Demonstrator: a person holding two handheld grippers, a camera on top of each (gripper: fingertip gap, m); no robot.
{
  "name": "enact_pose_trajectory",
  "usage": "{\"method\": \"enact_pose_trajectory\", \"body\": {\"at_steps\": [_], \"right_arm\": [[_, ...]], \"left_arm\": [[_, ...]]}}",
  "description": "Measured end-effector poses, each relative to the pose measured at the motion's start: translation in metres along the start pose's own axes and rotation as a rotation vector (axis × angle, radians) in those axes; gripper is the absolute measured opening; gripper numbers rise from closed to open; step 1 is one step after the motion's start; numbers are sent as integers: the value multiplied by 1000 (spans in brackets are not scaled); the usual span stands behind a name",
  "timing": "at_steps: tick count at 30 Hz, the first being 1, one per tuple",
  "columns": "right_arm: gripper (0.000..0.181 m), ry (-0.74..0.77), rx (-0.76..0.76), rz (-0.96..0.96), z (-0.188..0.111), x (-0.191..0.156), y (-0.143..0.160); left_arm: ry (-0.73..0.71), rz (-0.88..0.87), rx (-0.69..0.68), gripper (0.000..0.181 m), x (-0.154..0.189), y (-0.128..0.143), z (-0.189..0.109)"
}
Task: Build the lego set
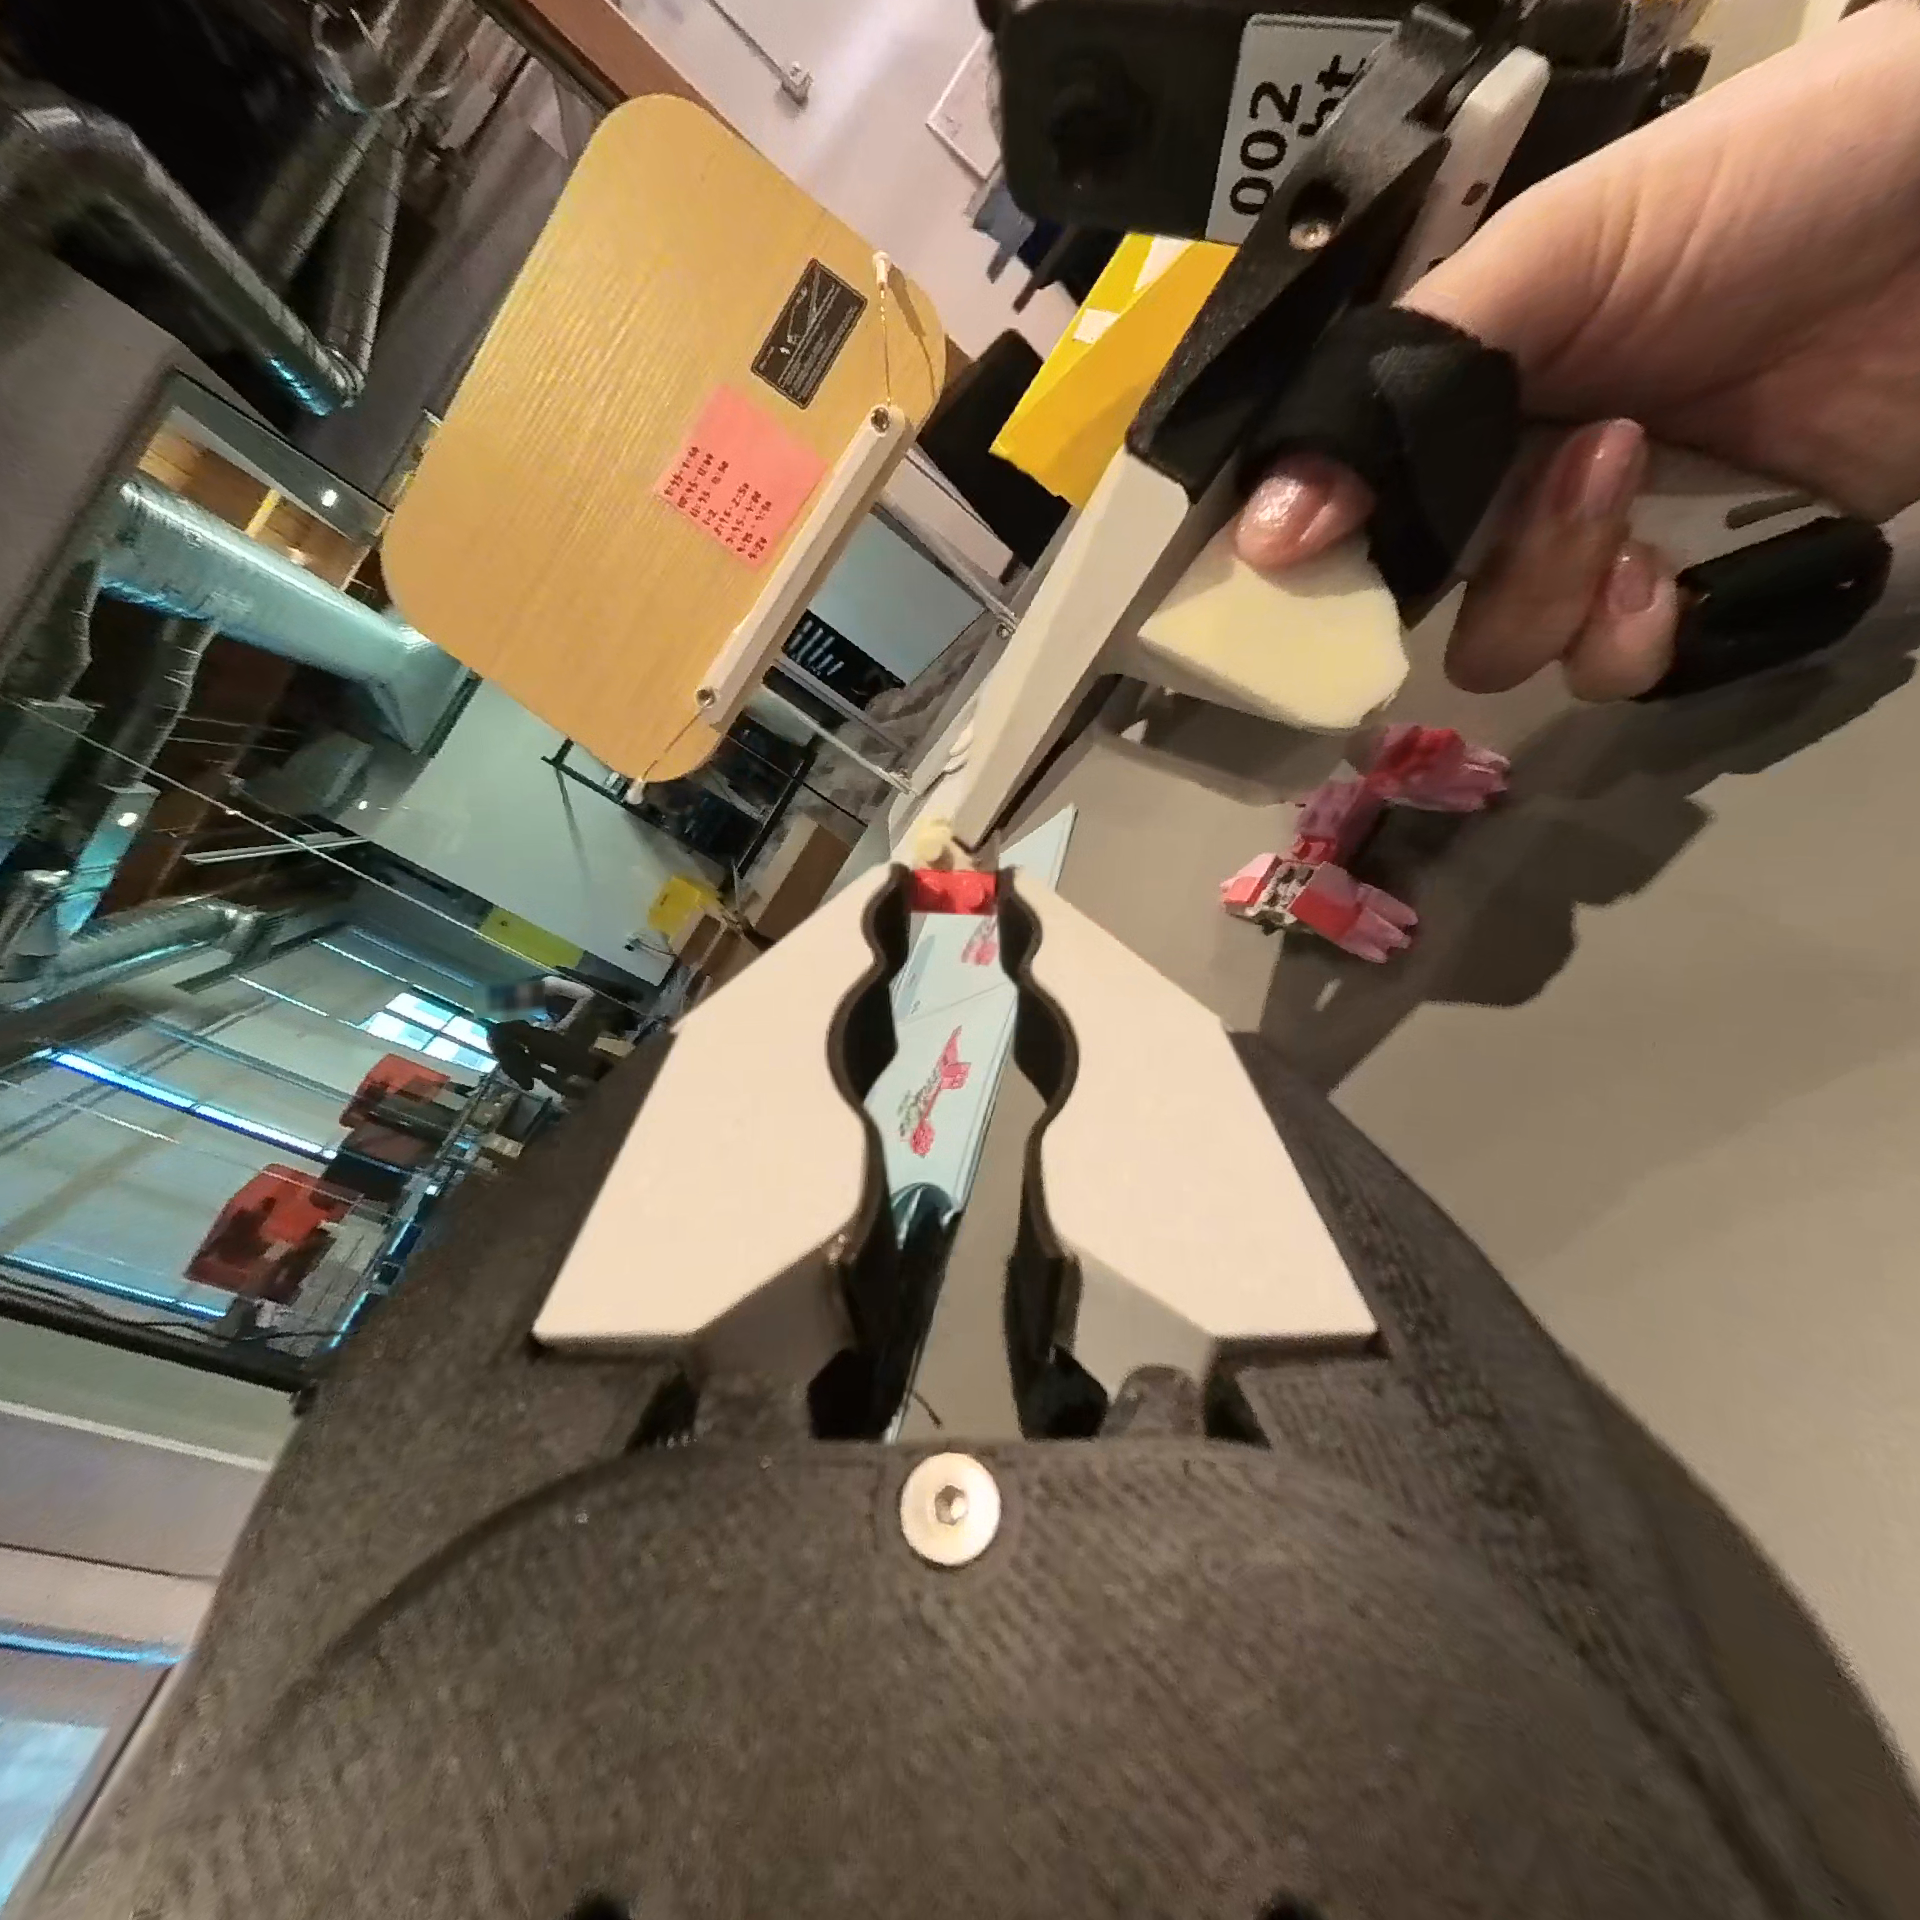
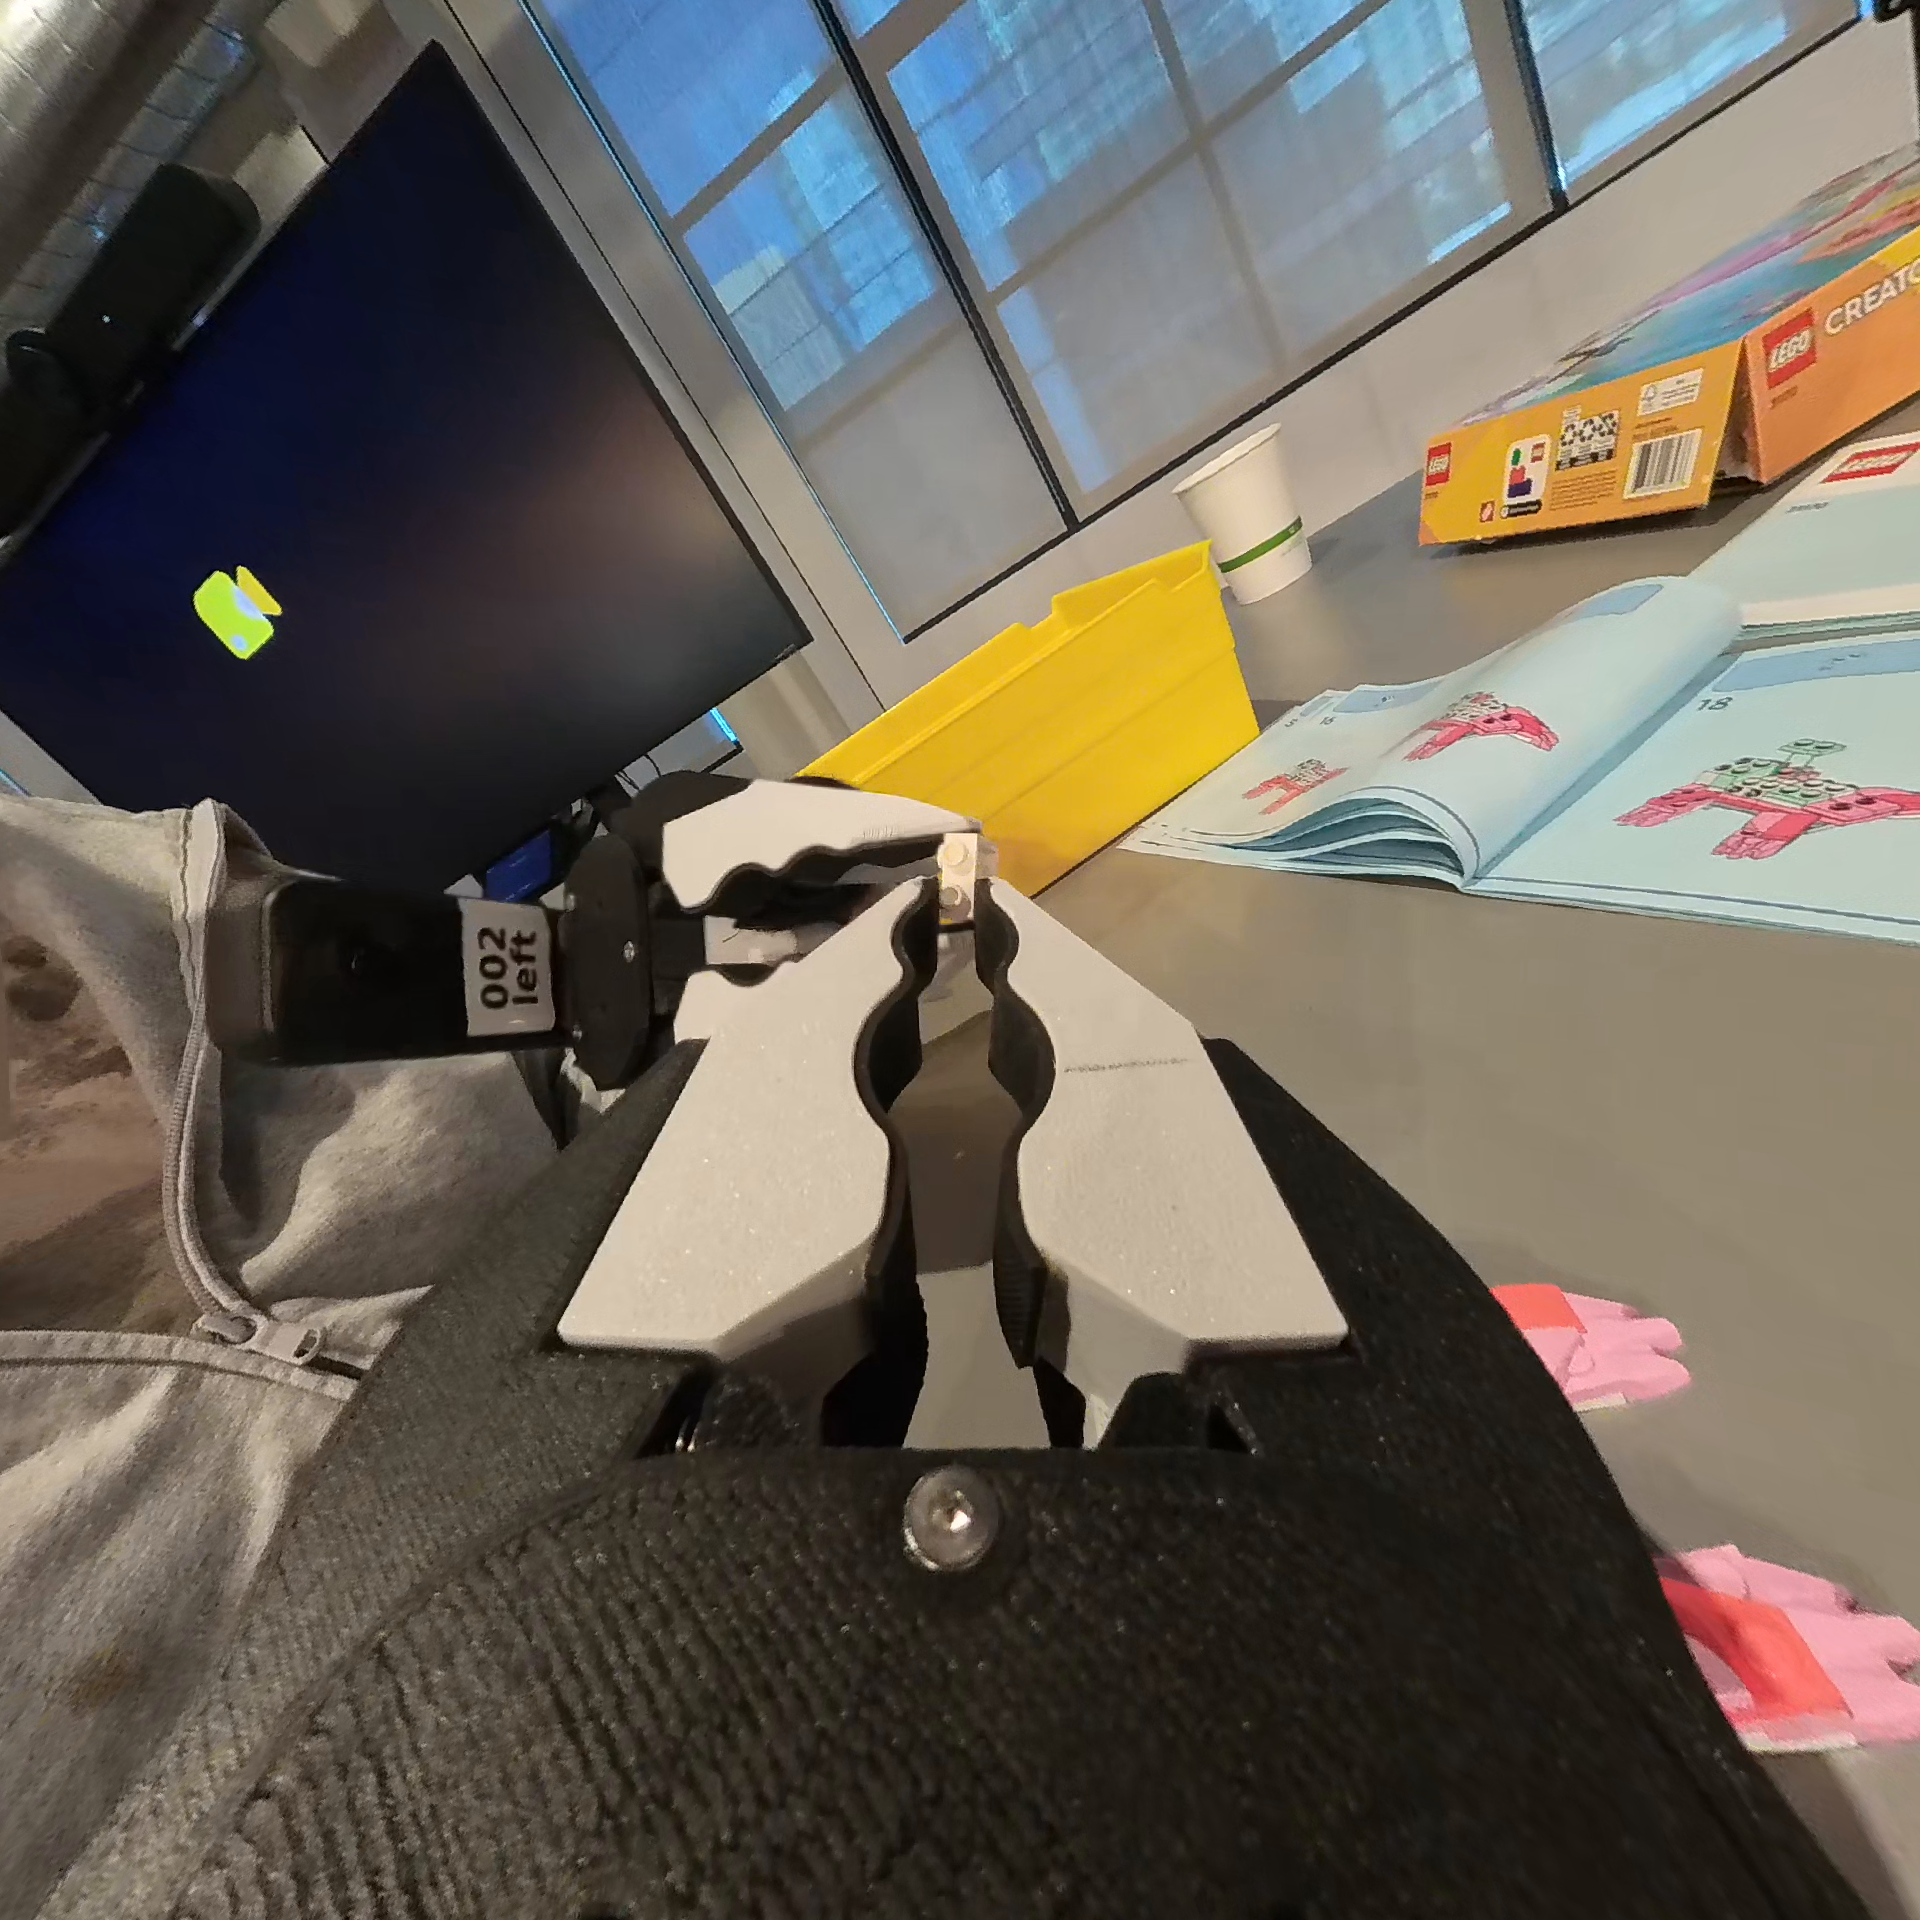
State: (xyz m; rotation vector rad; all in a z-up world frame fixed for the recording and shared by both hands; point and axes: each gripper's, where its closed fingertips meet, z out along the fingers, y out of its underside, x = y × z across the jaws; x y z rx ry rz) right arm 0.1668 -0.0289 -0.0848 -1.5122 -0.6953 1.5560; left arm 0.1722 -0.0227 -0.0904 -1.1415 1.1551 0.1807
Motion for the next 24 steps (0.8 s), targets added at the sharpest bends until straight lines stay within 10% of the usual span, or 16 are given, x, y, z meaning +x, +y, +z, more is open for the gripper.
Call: {"method": "enact_pose_trajectory", "body": {"at_steps": [24], "right_arm": [[6, 127, -59, -100, 2, 14, 9]], "left_arm": [[58, 43, -79, 16, 9, 16, 5]]}}
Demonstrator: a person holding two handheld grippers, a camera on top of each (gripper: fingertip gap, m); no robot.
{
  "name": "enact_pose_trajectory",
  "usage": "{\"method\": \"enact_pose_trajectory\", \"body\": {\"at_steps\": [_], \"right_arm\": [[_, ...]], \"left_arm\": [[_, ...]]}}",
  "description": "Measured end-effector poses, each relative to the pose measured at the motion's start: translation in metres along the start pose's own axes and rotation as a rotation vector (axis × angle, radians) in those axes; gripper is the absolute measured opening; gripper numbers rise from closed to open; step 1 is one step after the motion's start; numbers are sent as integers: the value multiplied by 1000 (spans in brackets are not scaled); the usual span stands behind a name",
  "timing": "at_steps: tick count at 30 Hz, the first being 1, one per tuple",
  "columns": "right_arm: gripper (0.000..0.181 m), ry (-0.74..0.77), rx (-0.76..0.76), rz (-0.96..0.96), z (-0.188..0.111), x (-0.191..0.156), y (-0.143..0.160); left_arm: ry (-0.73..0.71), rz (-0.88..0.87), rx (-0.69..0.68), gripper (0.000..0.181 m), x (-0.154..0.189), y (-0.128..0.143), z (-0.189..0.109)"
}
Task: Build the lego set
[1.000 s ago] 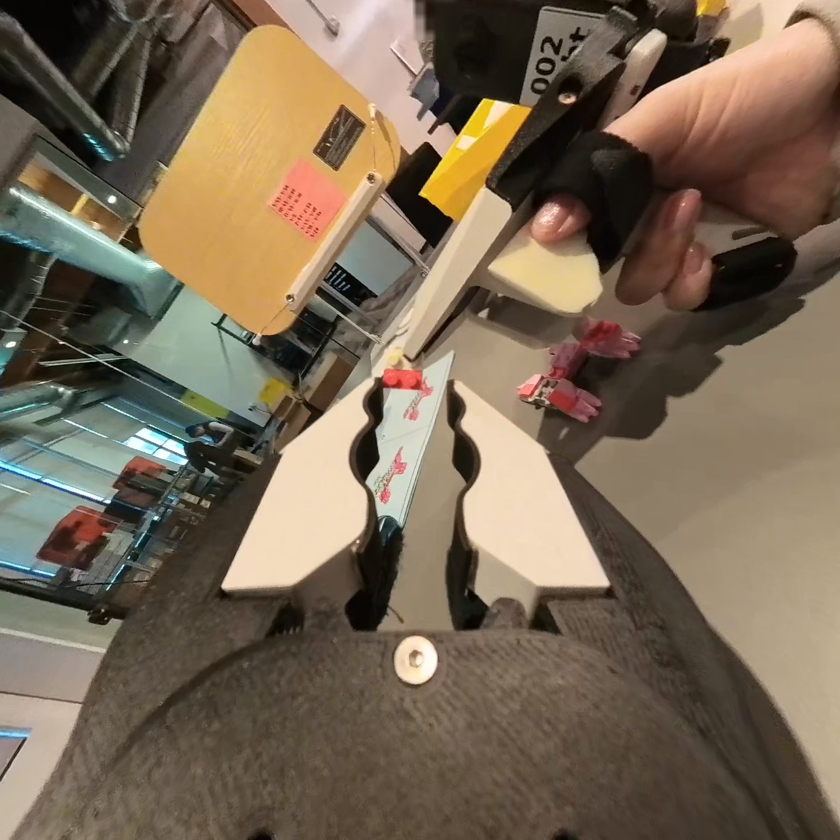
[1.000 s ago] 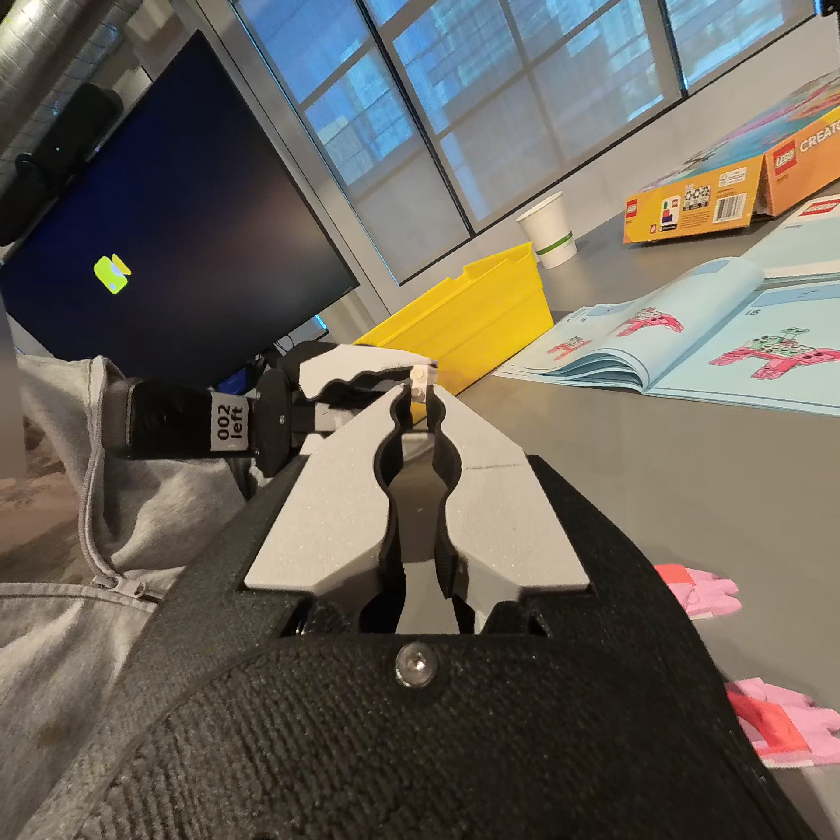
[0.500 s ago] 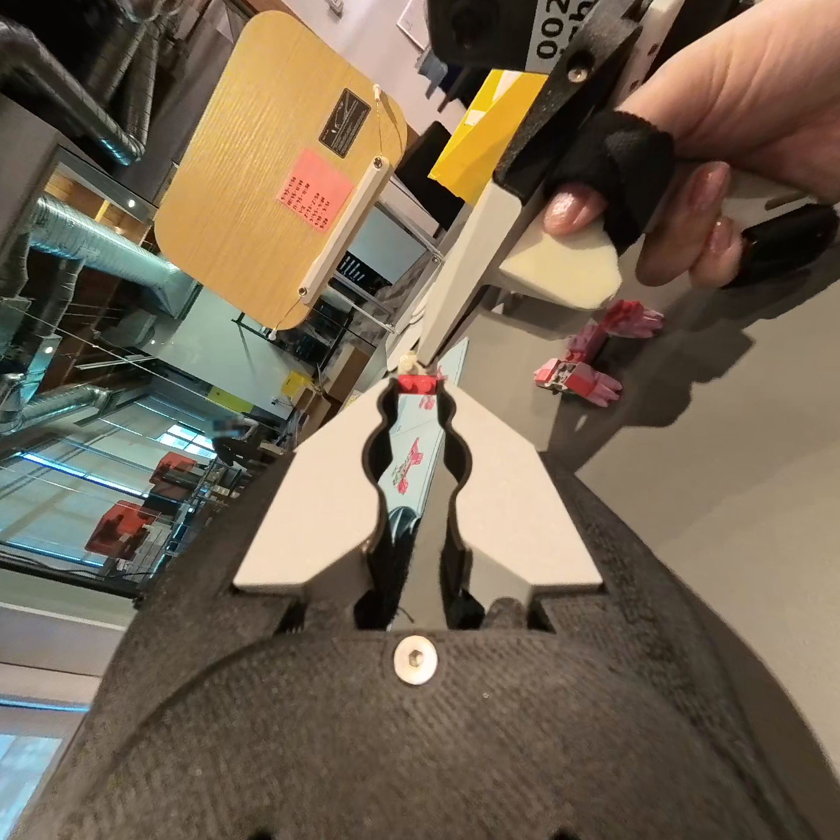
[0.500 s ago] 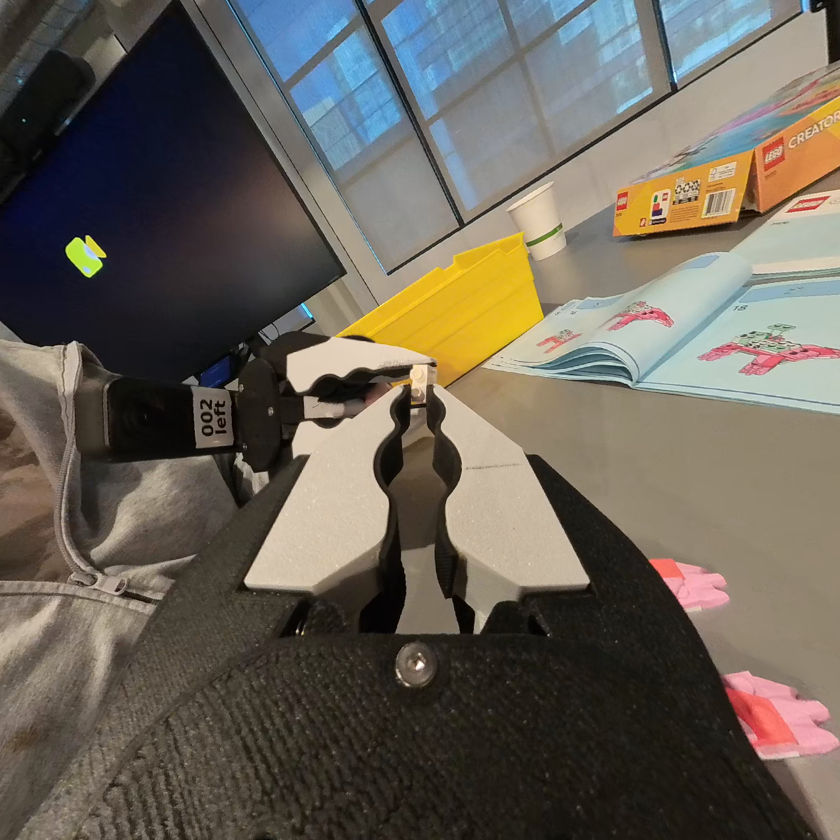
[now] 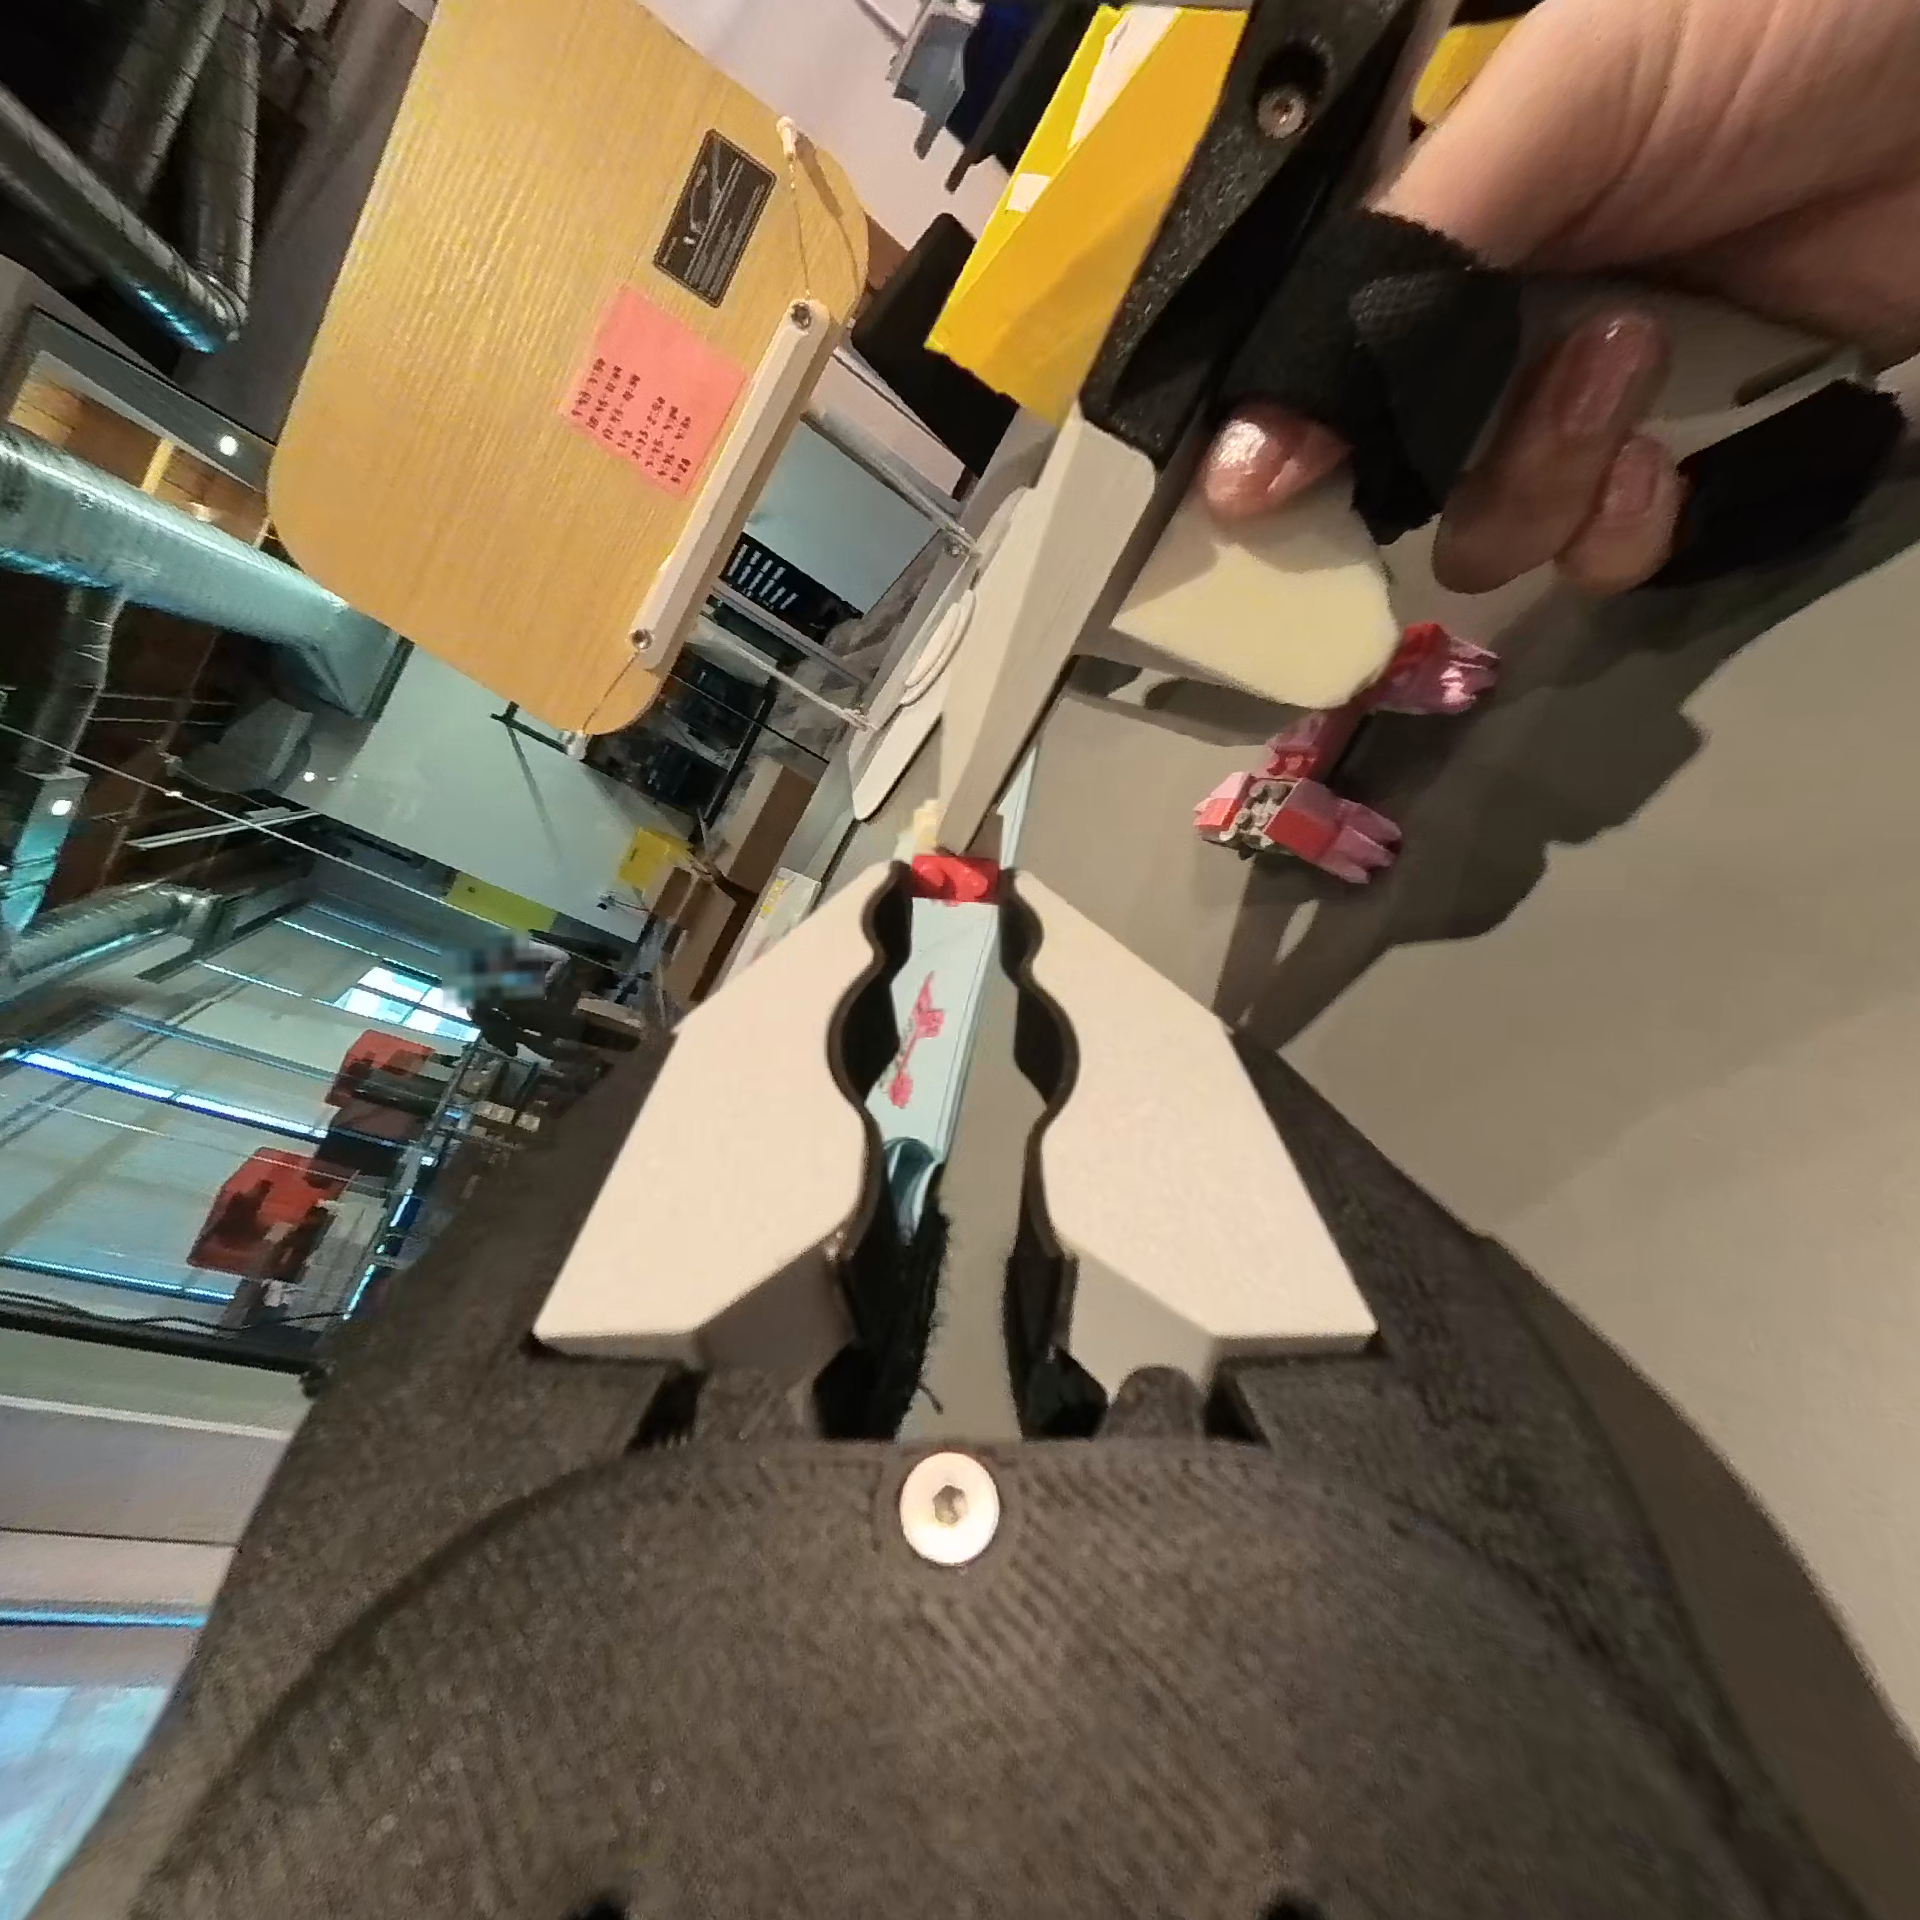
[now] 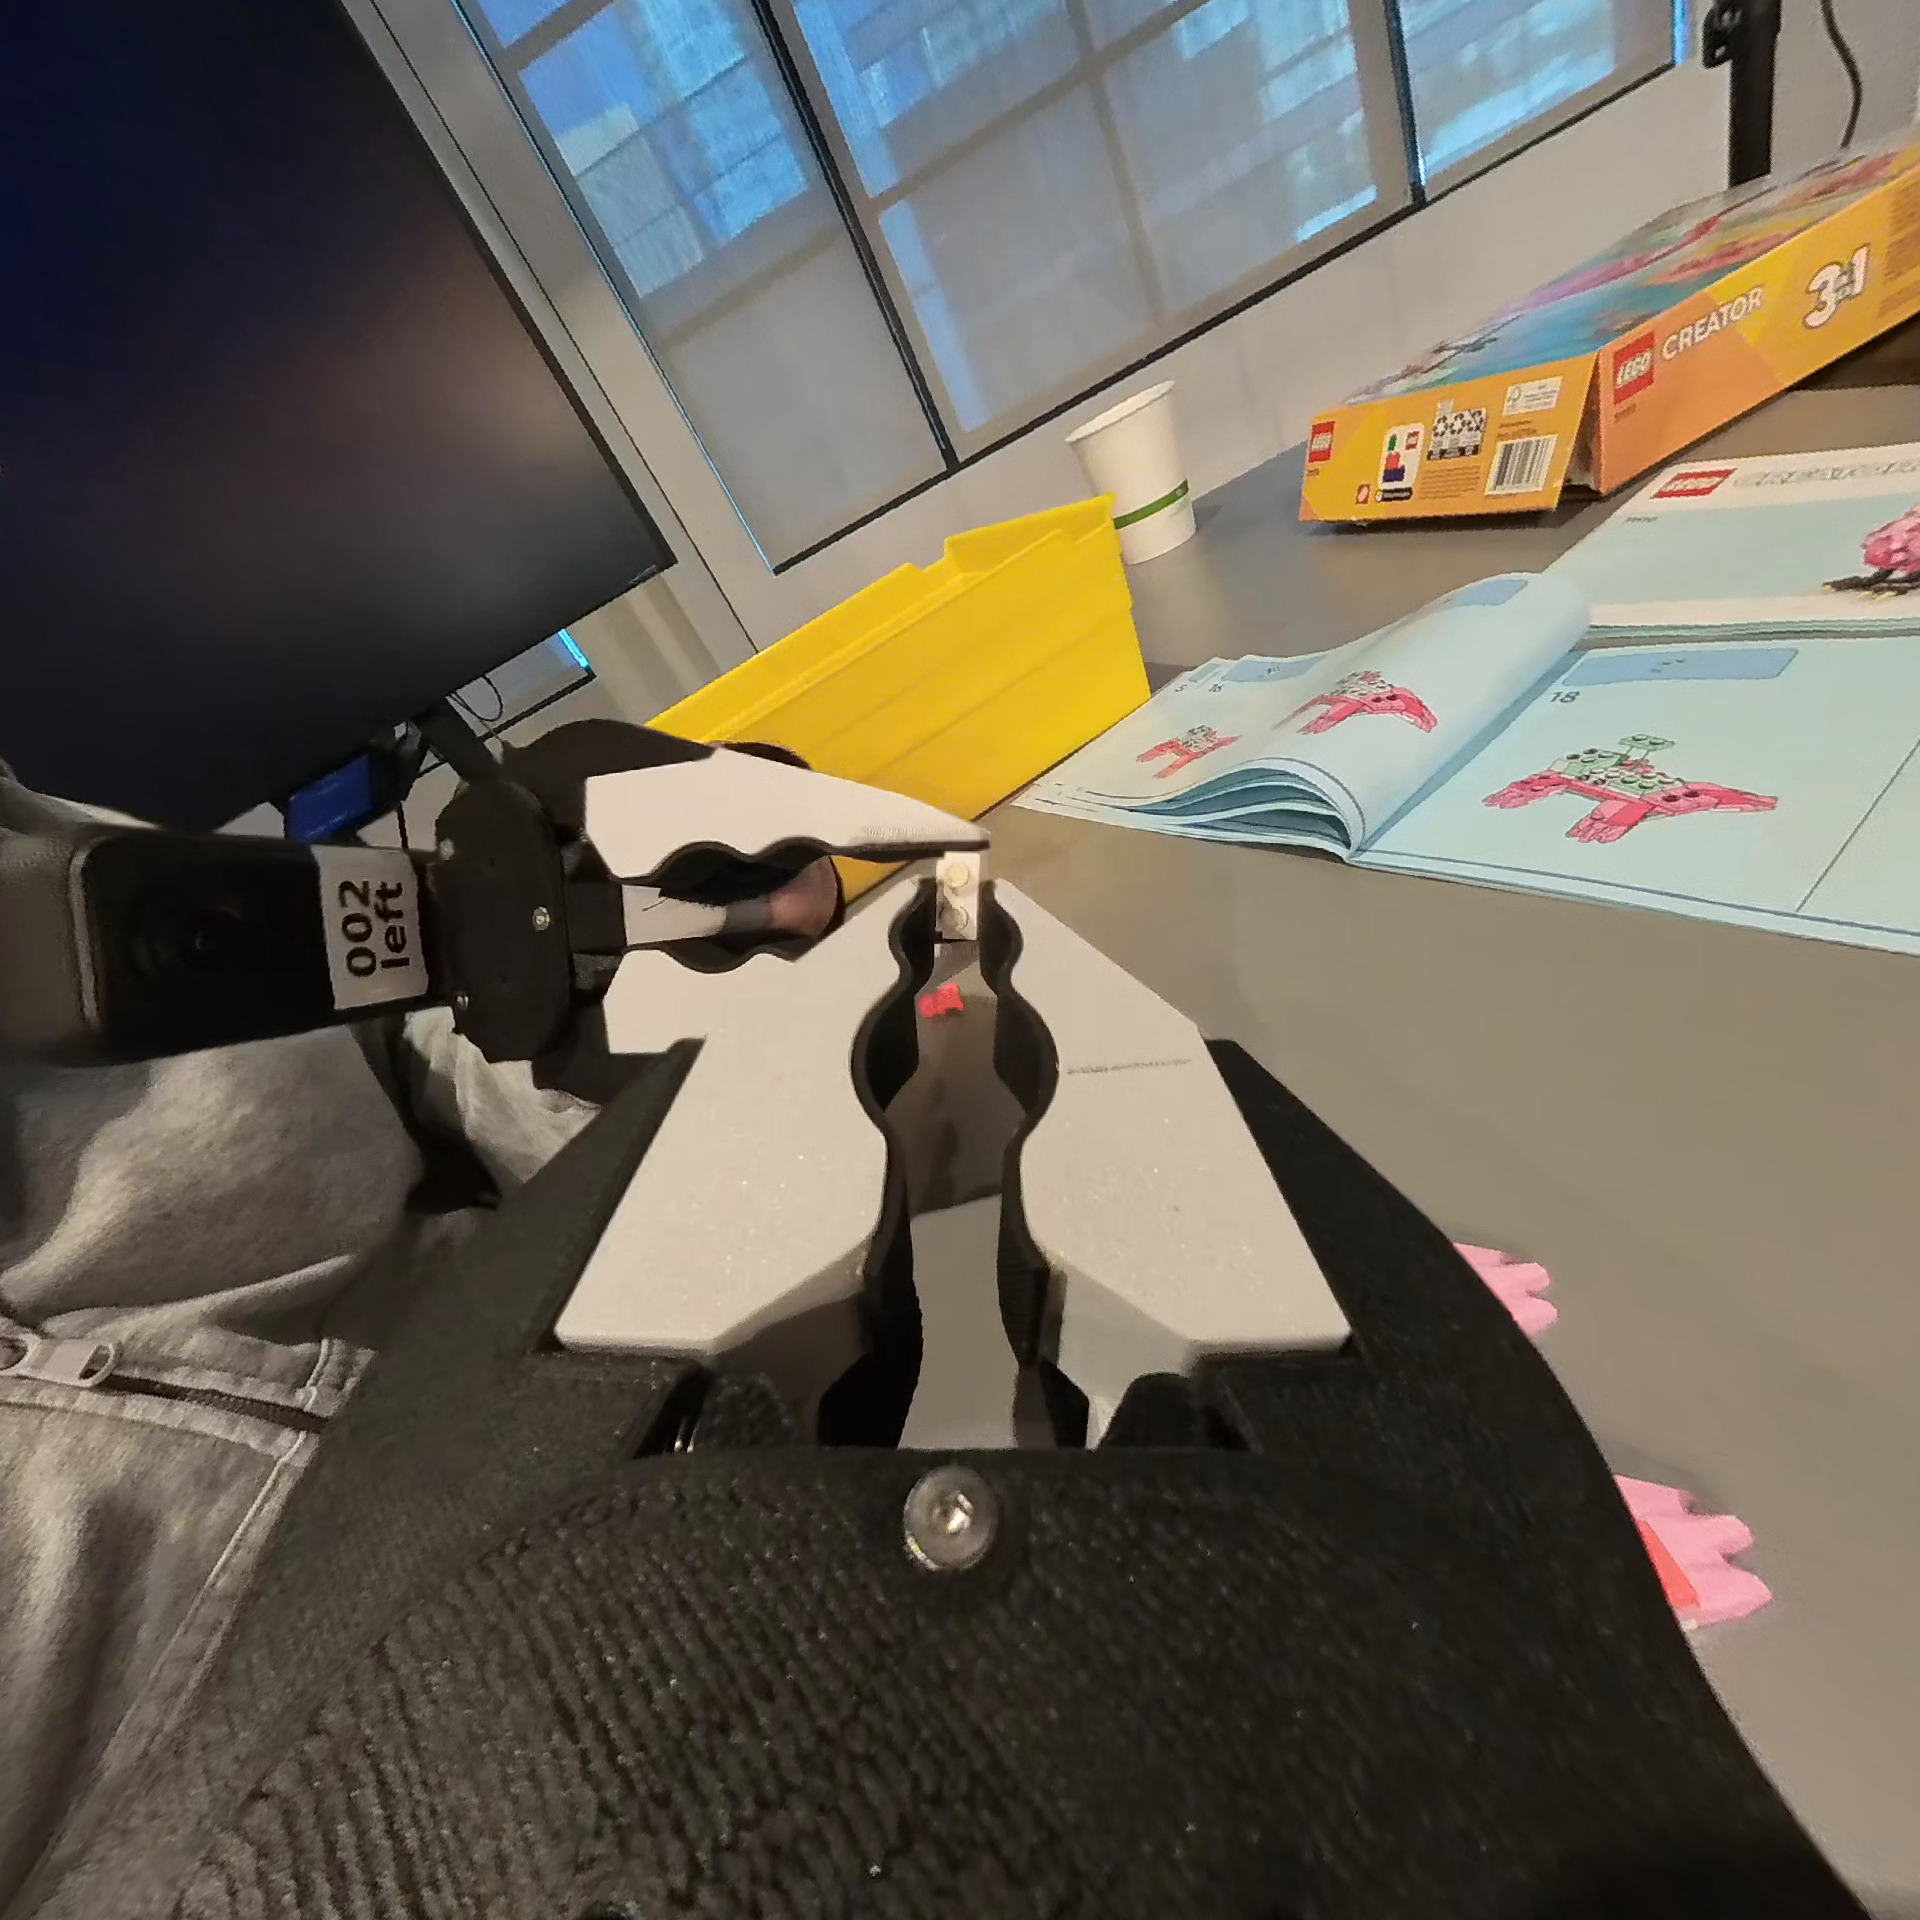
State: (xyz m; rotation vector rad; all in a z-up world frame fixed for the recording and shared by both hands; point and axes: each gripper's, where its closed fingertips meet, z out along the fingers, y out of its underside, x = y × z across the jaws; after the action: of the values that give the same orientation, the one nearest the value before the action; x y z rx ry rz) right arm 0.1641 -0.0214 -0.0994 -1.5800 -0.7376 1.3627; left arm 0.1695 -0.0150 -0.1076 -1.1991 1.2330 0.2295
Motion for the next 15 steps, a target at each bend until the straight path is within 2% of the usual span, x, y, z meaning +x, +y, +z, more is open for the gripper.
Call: {"method": "enact_pose_trajectory", "body": {"at_steps": [11, 15], "right_arm": [[5, 69, 0, -9, 1, 5, -2], [5, 165, -6, -96, 5, 8, -2]], "left_arm": [[-58, 75, -9, 16, -4, 2, 3], [-89, 124, -27, 16, -6, 7, 4]]}}
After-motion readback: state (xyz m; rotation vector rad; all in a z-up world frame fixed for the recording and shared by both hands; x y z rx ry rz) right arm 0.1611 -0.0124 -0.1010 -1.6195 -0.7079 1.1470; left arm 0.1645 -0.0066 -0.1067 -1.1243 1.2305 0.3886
